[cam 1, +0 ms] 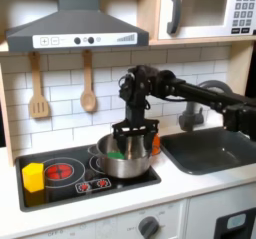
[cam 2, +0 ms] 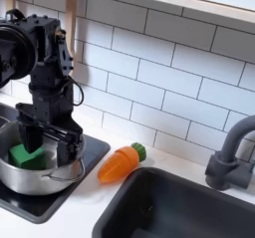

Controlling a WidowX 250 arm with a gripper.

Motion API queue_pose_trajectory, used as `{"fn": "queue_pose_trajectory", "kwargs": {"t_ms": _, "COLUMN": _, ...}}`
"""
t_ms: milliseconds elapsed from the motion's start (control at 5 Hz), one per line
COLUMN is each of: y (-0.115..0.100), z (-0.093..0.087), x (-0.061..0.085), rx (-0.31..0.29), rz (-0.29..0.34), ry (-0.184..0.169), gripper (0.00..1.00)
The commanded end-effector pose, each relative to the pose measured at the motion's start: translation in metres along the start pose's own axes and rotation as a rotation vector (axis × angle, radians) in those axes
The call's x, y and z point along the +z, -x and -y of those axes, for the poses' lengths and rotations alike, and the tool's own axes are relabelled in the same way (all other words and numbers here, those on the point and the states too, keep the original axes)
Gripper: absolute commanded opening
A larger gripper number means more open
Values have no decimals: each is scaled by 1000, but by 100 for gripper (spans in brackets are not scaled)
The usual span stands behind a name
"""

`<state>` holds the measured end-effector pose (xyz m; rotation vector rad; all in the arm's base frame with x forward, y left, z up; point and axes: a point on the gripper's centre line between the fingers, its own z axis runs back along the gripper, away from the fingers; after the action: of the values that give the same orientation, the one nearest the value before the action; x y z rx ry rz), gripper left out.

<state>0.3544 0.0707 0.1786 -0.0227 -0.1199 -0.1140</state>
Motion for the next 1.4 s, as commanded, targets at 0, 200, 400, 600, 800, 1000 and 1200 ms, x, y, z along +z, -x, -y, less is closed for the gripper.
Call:
{"fn": "queue_pose_trajectory", "kwargs": {"t_ms": 0, "y": -4, "z": -13, "x": 22, "rx": 39, "rz": 53, "ry": -16, "gripper": 100}}
{"fn": "queue_pose_trajectory", "kwargs": {"t_ms": 200, "y": -3, "z": -27, "x": 23, "rx": 74, "rz": 52, "ry": -28, "gripper": 100}}
{"fn": "queue_pose_trajectory", "kwargs": {"t_ms": 400, "y": -2, "z": -38, "x": 28, "rx": 106, "rz": 66, "ry": -37, "gripper": 100}}
{"fn": "queue_pose_trajectory", "kwargs": {"t_ms": 600, "y": 0, "z": -56, "x": 29, "rx": 155, "rz": 70, "ry": -45, "gripper": 100}}
{"fn": "queue_pose_trajectory", "kwargs": {"t_ms": 800, "y": 1, "z": -64, "x": 24, "rx": 177, "rz": 58, "ry": -47, "gripper": 100}}
{"fn": "queue_pose_trajectory", "kwargs": {"t_ms": 1000, "y": 5, "z": -74, "x": 24, "rx": 208, "rz": 60, "ry": -56, "gripper": 100}}
{"fn": "queue_pose_trajectory", "kwargs": {"t_ms": 1200, "y": 7, "z": -76, "x": 20, "rx": 212, "rz": 43, "ry": -49, "gripper": 100}}
